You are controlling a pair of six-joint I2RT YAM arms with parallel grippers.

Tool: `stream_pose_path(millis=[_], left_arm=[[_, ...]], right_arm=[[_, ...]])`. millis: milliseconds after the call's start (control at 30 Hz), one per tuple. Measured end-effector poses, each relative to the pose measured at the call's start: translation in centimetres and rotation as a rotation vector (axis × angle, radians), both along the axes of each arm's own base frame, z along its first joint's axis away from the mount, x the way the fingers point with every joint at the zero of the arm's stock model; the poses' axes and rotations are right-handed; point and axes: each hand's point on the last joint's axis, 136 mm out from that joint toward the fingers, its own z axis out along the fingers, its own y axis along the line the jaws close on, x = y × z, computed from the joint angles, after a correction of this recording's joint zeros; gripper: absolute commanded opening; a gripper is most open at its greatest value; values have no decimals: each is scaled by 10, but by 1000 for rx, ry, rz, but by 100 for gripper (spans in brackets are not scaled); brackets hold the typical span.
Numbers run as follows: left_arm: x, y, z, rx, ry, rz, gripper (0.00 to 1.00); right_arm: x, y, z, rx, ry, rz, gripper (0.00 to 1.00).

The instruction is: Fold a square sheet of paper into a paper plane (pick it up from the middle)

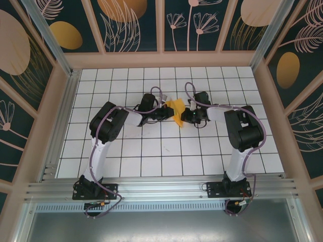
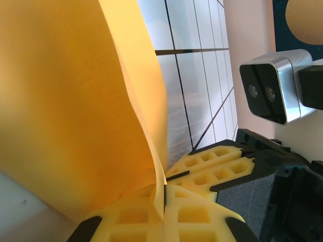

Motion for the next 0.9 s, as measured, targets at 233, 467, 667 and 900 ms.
stream_pose_path(millis=[233,467,667,900], left_arm=[[-1,0,0,17,-28,-6,0],[-5,2,0,22,-35,-5,0],[-5,2,0,22,-34,-5,0],[-5,1,0,22,-28,-12,0]], right_arm=[[1,-1,3,-4,-4,-15,12],[3,-2,24,28,-31,-28,10],[-8,6,32,106,-8,-14,9],[-27,14,24,157,52,6,9]])
